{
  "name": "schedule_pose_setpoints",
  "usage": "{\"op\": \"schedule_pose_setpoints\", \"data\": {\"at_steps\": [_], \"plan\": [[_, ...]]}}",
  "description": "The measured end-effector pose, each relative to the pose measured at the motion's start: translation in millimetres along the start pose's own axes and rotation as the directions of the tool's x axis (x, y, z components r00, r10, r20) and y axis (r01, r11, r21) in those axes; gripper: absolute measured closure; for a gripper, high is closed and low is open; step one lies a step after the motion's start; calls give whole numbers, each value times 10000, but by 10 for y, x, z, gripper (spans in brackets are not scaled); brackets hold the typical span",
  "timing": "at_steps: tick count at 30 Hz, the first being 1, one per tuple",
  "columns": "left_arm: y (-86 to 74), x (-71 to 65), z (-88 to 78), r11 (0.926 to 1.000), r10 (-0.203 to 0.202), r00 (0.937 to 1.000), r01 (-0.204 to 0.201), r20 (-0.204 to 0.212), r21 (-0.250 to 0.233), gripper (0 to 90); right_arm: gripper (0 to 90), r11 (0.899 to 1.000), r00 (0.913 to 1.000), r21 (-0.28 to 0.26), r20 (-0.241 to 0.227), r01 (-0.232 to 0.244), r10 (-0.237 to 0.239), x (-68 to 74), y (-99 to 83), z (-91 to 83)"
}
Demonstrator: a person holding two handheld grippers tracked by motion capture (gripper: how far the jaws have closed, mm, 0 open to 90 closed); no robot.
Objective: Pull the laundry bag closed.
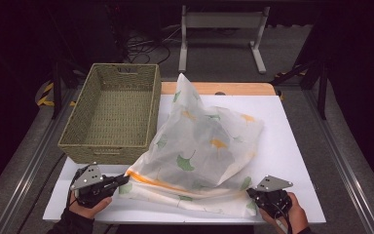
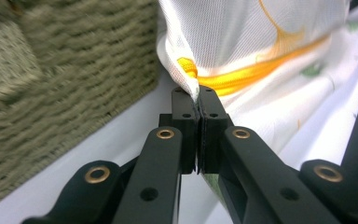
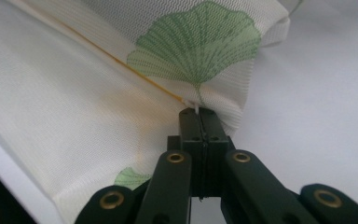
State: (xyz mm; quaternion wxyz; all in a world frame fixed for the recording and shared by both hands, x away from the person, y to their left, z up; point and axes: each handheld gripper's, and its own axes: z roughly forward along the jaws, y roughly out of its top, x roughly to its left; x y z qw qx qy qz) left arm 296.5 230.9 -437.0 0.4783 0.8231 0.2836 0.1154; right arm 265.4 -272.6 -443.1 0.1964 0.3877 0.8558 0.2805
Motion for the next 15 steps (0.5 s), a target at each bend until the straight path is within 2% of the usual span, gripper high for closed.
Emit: {"op": "schedule_pose_setpoints", "data": {"at_steps": [1, 2, 4, 7, 8, 13, 15], "plan": [[0, 0, 0, 10000, 0, 10000, 0, 0, 0, 876, 900, 10000, 10000, 0, 0, 0, 0, 0, 0, 0], [3, 0, 19, 9997, 224, 9997, -224, 0, 48, 876, 900, 10000, 9999, -70, 110, -65, 66, -37, 4, 5], [5, -18, 61, 9997, 179, 9997, -181, 167, 163, 874, 900, 9998, 9995, -167, 302, -115, 120, -94, 21, 18], [18, -35, 135, 9977, 523, 9984, -531, 199, 412, 870, 900, 9996, 9982, -259, 584, -129, 144, -164, 46, 32], [20, -45, 147, 9979, 482, 9987, -489, 170, 424, 868, 900, 9995, 9978, -271, 639, -145, 162, -196, 57, 38], [34, -82, 236, 9950, 752, 9966, -772, 329, 640, 865, 900, 9986, 9944, -476, 1012, -244, 292, -319, 88, 56], [33, -91, 243, 9943, 814, 9961, -836, 351, 665, 859, 900, 9982, 9940, -511, 1029, -319, 370, -338, 90, 58]]}}
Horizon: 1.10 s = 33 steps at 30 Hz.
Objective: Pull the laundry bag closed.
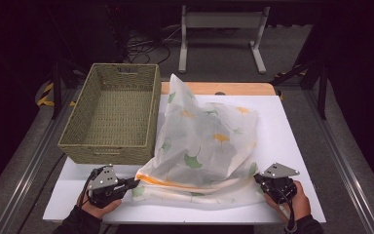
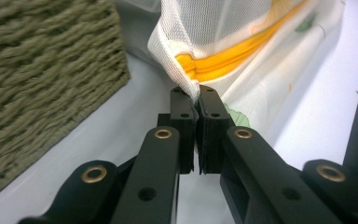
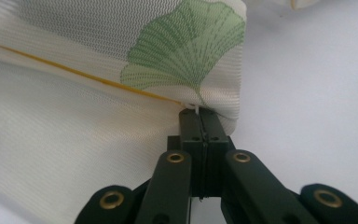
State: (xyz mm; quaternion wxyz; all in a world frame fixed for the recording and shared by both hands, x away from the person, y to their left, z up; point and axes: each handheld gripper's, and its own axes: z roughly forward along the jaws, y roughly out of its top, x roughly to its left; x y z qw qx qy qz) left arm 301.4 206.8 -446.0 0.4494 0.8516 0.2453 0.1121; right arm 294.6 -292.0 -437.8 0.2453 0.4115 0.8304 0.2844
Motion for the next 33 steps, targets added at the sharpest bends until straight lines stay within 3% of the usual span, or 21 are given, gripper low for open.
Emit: {"op": "schedule_pose_setpoints", "data": {"at_steps": [6, 11, 14, 22, 23, 25, 28, 30, 33], "plan": [[-42, 5, -28, 10000, -63, 9999, 63, 140, -11, 789, 900, 9997, 9995, -101, -192, -237, 235, -26, -27, 10], [-74, 0, -140, 9994, -5, 9998, 12, 207, -349, 737, 900, 9979, 9979, -493, -508, -423, 398, -33, -60, -71], [-98, 8, -223, 9983, -156, 9998, 162, 124, -557, 705, 899, 9956, 9950, -671, -805, -652, 597, -46, -78, -112], [-182, 45, -413, 9952, -412, 9982, 371, -437, -901, 621, 859, 9888, 9932, -1289, -980, -751, 627, -45, -109, -261], [-189, 65, -439, 9962, -357, 9964, 295, -767, -815, 610, 803, 9847, 9934, -1522, -896, -848, 717, -58, -101, -317], [-188, 91, -461, 9960, -326, 9953, 248, -910, -853, 596, 787, 9764, 9931, -1973, -945, -875, 699, -70, -90, -361], [-183, 125, -486, 9967, -302, 9919, 206, -1233, -782, 534, 757, 9726, 9951, -2230, -871, -656, 472, -63, -67, -389], [-193, 150, -498, 9971, -308, 9872, 195, -1567, -732, 470, 649, 9670, 9970, -2511, -731, -443, 267, -67, -35, -388], [-232, 210, -509, 9977, -384, 9807, 269, -1916, -621, 353, 492, 9614, 9990, -2724, -308, -399, 327, -115, 0, -331]]}}
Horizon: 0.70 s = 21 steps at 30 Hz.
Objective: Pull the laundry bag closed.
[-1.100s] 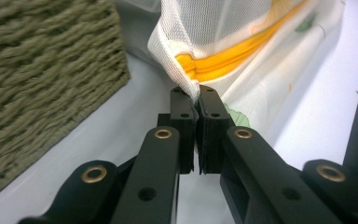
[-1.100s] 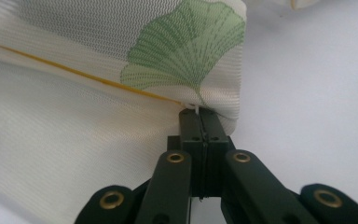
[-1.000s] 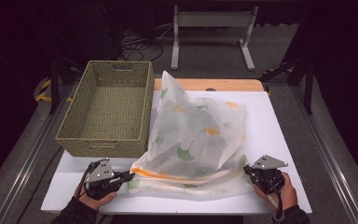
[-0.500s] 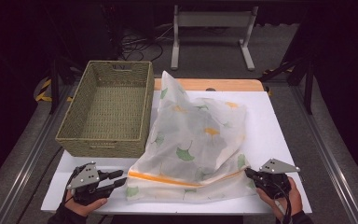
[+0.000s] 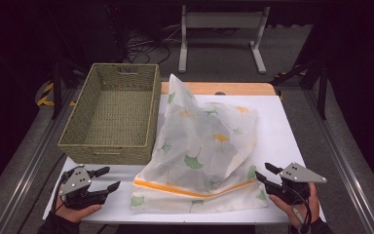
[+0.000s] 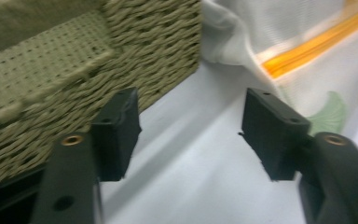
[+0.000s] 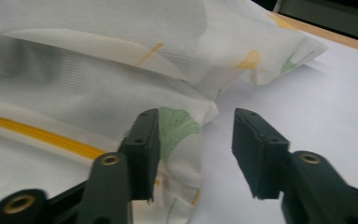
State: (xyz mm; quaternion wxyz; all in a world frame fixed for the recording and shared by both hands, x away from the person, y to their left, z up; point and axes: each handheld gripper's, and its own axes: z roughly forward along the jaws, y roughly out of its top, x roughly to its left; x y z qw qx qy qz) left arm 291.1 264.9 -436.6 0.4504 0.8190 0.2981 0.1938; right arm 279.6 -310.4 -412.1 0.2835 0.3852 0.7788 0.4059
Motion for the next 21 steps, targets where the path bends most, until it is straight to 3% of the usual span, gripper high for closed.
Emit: {"op": "schedule_pose_setpoints", "data": {"at_steps": [3, 5, 6, 7, 10, 13, 15, 18, 21], "plan": [[-51, 40, 18, 9998, -110, 9999, 109, 42, 171, 268, 384, 9999, 9993, -75, 356, -99, 102, -57, -37, 43], [-109, 51, 65, 9985, -235, 9994, 247, -245, 495, 191, 307, 9995, 9981, -19, 529, -319, 320, -122, -88, 79], [-109, 51, 65, 9985, -235, 9994, 247, -245, 495, 146, 307, 9995, 9981, -19, 529, -319, 320, -122, -88, 79], [-128, 56, 79, 9980, -275, 9993, 289, -249, 558, 146, 248, 9993, 9968, 53, 707, -366, 362, -151, -119, 97], [-158, 75, 101, 9968, -588, 9981, 596, -177, 533, 82, 211, 9983, 9936, 165, 992, -555, 536, -205, -177, 126], [-183, 89, 120, 9942, -974, 9950, 983, -213, 439, 65, 155, 9939, 9847, 217, 1398, -1081, 1041, -283, -267, 158], [-197, 99, 110, 9949, -897, 9957, 907, -245, 446, 65, 148, 9930, 9805, 250, 1630, -1155, 1100, -304, -280, 153], [-195, 107, 100, 9929, -1104, 9930, 1120, -413, 396, 65, 132, 9899, 9777, 1, 1565, -1419, 1402, -313, -293, 127], [-203, 128, 103, 9913, -1241, 9913, 1258, -433, 384, 65, 115, 9905, 9775, 26, 1619, -1372, 1350, -296, -298, 121]]}}
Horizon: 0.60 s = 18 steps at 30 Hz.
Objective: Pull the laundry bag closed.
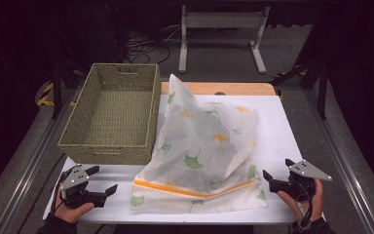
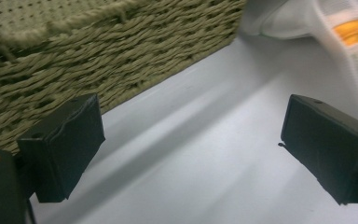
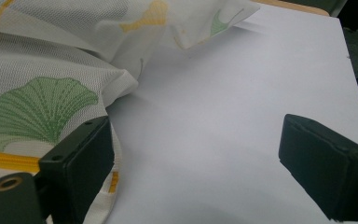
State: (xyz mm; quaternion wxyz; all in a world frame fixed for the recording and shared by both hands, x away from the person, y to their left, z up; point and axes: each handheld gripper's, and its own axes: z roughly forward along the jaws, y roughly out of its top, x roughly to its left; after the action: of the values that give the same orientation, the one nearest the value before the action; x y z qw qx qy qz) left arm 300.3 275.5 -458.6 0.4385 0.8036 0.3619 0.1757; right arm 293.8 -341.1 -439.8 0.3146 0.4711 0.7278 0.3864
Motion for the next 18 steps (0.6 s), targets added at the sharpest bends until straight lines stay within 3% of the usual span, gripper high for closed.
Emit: {"op": "schedule_pose_setpoints", "data": {"at_steps": [7, 18], "plan": [[12, -1, 1, 10000, 49, 9998, -48, -172, 58, 67, 114, 9999, 9997, -8, -176, 164, -164, 37, -6, 19], [13, 7, -27, 9999, 48, 10000, -49, -65, -150, 67, 118, 9999, 9998, -79, -183, 119, -120, 48, -13, 19]]}}
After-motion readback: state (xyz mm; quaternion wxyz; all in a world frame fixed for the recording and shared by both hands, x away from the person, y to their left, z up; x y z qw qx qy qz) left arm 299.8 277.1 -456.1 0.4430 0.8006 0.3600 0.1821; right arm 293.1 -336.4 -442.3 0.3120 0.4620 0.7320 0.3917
